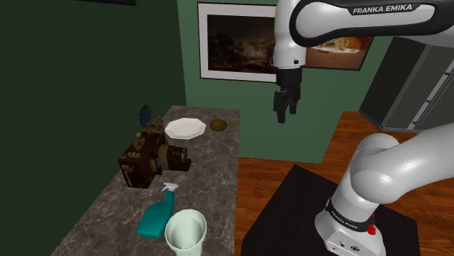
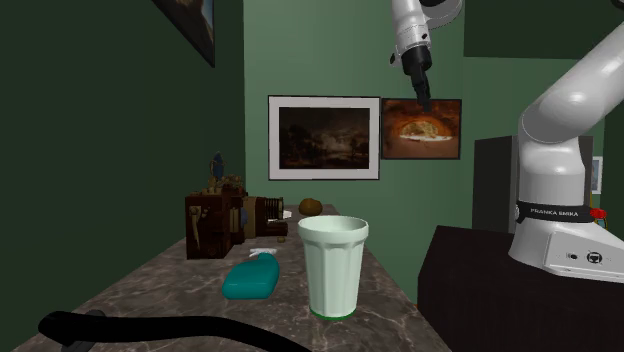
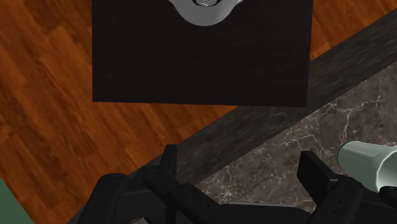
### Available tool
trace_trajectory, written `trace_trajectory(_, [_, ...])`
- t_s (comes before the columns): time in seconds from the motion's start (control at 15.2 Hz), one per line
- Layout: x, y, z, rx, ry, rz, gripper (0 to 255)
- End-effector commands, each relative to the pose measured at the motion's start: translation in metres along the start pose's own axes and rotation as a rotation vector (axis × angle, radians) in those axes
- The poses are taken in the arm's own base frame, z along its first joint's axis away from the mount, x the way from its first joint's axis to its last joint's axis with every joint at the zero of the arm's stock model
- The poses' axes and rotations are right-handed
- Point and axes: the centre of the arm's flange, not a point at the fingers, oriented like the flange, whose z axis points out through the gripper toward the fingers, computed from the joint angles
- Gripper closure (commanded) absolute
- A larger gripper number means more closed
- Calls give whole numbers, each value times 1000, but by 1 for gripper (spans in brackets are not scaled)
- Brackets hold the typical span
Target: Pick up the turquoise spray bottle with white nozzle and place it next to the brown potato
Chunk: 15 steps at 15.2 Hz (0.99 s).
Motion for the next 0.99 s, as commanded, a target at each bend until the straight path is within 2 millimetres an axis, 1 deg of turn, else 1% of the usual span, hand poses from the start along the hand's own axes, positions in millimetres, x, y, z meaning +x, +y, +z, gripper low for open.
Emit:
trace_trajectory(0.0, [0,0,0,0,0,0,0])
trace_trajectory(0.46, [39,-62,51,9,24,119,0])
trace_trajectory(0.92, [87,-120,101,18,48,237,0])
